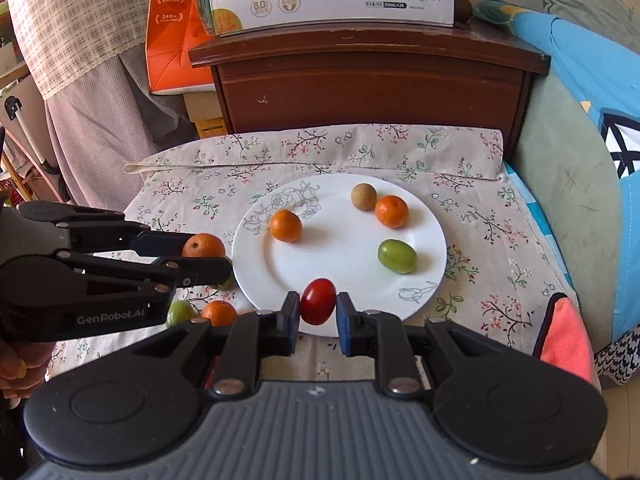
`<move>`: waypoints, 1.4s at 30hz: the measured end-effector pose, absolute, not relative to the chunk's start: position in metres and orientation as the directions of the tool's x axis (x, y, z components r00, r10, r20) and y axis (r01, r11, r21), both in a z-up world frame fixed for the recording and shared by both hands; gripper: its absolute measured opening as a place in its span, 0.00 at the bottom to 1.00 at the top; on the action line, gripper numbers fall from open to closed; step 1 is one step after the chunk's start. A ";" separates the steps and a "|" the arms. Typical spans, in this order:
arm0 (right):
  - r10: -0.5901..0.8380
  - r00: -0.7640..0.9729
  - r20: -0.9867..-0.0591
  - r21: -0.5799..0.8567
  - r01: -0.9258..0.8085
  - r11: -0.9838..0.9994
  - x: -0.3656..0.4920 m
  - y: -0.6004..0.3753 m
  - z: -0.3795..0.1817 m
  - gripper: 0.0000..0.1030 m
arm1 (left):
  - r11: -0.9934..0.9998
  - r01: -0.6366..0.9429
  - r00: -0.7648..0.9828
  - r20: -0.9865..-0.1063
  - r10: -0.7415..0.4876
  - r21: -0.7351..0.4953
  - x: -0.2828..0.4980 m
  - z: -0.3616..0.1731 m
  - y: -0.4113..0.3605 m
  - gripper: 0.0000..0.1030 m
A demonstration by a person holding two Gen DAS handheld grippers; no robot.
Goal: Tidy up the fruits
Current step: 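Carry the tangerine and cherry tomato onto the white plate and open both tools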
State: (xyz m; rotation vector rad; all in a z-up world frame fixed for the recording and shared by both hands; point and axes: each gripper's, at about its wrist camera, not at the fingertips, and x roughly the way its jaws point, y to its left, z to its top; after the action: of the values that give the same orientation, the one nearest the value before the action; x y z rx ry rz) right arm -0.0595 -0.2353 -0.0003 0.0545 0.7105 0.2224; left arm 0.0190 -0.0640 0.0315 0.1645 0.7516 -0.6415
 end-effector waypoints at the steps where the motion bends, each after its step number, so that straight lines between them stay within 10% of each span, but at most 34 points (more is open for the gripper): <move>1: 0.219 0.734 -0.643 0.125 -0.181 0.975 -0.057 -0.237 -0.001 0.19 | 0.797 0.598 0.550 -0.681 -0.483 -0.082 0.022 0.031 -0.067 0.27; 32: 0.210 0.720 -0.661 0.205 -0.096 0.974 -0.004 -0.257 -0.023 0.20 | 0.791 0.603 0.514 -0.710 -0.481 -0.099 0.071 0.008 -0.110 0.28; 42: 0.211 0.747 -0.631 0.258 -0.054 0.964 -0.007 -0.268 -0.013 0.26 | 0.812 0.581 0.571 -0.682 -0.457 -0.057 0.066 0.031 -0.104 0.50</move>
State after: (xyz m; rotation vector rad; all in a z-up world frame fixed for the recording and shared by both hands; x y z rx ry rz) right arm -0.0065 -0.2679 -0.0131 0.2305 0.7145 0.1466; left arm 0.0655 -0.1038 0.0309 0.1810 0.7451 -0.6124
